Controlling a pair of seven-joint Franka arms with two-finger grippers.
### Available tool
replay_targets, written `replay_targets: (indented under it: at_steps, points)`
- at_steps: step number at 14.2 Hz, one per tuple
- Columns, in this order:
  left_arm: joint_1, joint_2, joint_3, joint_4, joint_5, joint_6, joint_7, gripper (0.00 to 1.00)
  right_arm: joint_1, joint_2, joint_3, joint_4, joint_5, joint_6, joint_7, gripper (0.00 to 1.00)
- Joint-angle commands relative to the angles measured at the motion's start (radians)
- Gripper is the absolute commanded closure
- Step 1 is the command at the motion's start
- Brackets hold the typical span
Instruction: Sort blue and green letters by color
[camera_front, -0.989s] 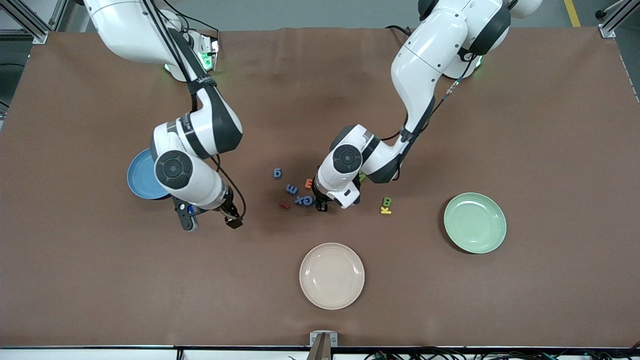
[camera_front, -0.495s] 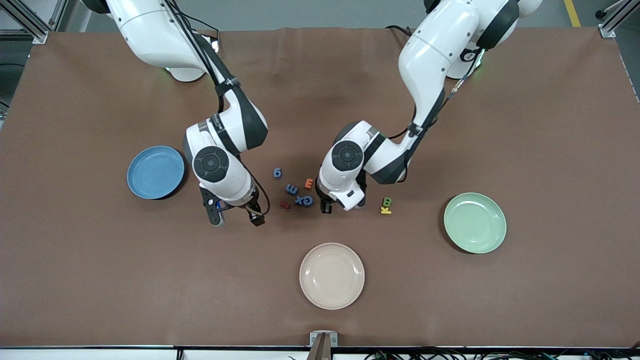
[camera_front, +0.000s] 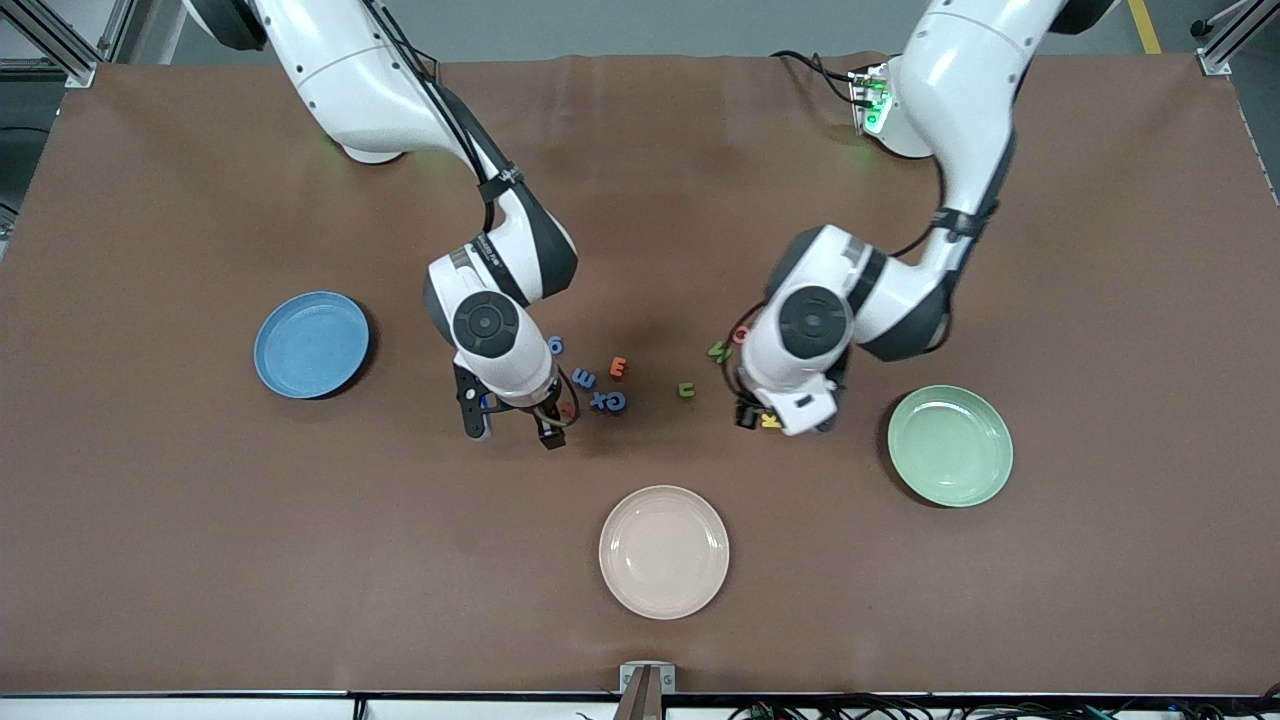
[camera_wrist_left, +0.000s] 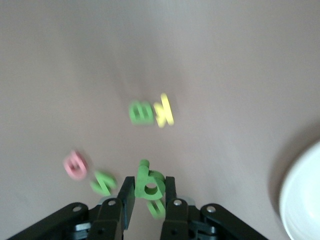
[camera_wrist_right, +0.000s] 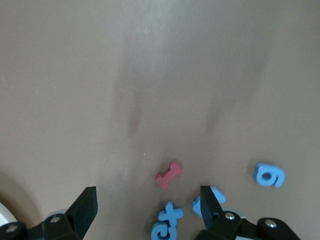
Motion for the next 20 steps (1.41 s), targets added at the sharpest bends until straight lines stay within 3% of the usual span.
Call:
replay_targets:
  at_steps: [1,7,10,12,14,15,16,17,20]
  points:
    - [0.122,-0.135,-0.007,-0.180,0.007,0.005,0.228,1.00,0.026,0.081,-0.007,0.113,0.003,-0.011,0.115,0.13]
    - [0.314,-0.076,-0.003,-0.180,0.073,-0.004,0.739,1.00,0.073,0.207,-0.007,0.249,0.001,-0.011,0.269,0.26]
    - [0.361,-0.031,-0.003,-0.177,0.118,0.044,0.870,1.00,0.083,0.214,-0.007,0.249,0.003,-0.018,0.272,0.27]
    - [0.375,0.001,-0.003,-0.164,0.165,0.064,0.896,0.93,0.089,0.216,-0.007,0.245,0.004,-0.021,0.271,0.27]
    - [0.377,0.019,-0.003,-0.151,0.190,0.065,0.942,0.76,0.092,0.216,-0.007,0.242,0.006,-0.024,0.271,0.27]
    - [0.377,0.019,-0.003,-0.142,0.188,0.065,0.954,0.55,0.096,0.216,-0.007,0.242,0.009,-0.025,0.271,0.27]
    - [0.377,0.019,-0.003,-0.142,0.188,0.065,0.956,0.20,0.099,0.216,-0.007,0.242,0.009,-0.026,0.271,0.27]
    - [0.378,0.016,-0.003,-0.144,0.190,0.065,0.959,0.00,0.102,0.216,-0.007,0.242,0.010,-0.026,0.271,0.27]
    - [0.372,-0.008,-0.004,-0.145,0.188,0.053,0.953,0.00,0.109,0.216,-0.006,0.240,0.010,-0.028,0.269,0.27]
